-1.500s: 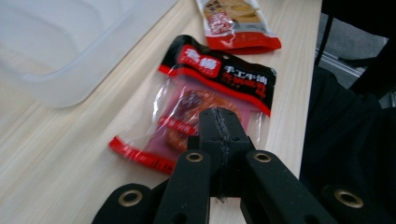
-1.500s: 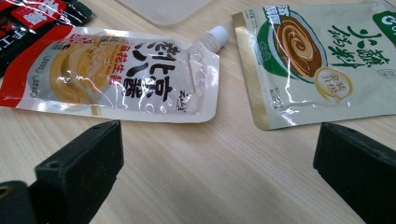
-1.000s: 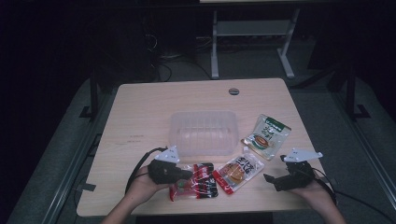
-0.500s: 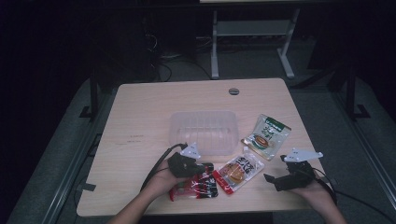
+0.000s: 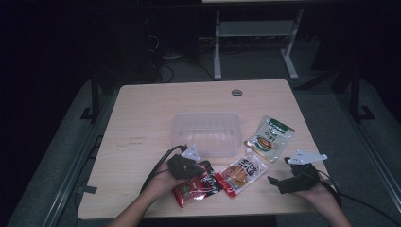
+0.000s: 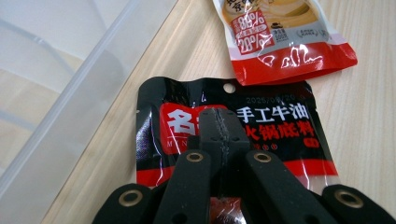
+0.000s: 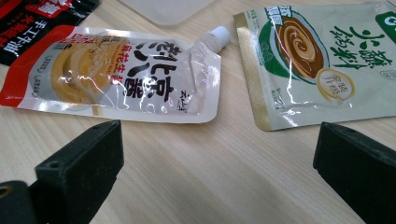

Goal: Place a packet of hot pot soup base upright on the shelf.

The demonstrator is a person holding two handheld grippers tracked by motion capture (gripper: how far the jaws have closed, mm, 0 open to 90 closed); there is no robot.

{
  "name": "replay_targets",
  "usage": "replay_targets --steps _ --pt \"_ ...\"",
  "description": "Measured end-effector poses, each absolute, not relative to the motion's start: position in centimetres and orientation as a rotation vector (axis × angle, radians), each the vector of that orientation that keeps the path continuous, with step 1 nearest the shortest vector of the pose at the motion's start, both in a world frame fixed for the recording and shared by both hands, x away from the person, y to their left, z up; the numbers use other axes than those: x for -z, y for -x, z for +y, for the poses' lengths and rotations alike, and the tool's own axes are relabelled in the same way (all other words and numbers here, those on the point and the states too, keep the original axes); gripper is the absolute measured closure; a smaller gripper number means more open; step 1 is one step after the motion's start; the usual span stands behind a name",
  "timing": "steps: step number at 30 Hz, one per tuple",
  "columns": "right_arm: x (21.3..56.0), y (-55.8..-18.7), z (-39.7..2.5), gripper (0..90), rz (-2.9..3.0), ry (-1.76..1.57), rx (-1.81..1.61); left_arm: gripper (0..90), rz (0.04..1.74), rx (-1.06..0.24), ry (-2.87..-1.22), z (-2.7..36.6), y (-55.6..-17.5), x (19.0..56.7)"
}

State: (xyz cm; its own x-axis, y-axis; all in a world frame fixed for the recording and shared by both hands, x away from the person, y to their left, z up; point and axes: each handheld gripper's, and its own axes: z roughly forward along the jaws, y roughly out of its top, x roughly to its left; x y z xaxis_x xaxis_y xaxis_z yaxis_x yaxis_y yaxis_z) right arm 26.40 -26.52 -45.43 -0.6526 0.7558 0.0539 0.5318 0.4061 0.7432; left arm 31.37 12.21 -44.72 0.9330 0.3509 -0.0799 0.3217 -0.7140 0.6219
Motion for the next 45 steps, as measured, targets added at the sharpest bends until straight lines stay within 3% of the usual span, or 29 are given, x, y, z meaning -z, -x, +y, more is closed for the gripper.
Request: replay_targets --steps 20,30,45 --pt "45.4 -26.4 -26.4 1.3 2.378 -1.125 -1.092 89.8 0.579 -0.09 -2.376 20.0 -27.0 42.8" --pt "45.5 -26.5 -26.5 1.3 2.375 -1.128 -1.089 89.8 0.615 -0.077 -2.441 20.5 -26.2 43.9" --pt "45.5 -26.6 -26.2 1.3 2.383 -1.121 -1.087 89.8 0.627 -0.092 -2.378 20.9 -25.7 43.0"
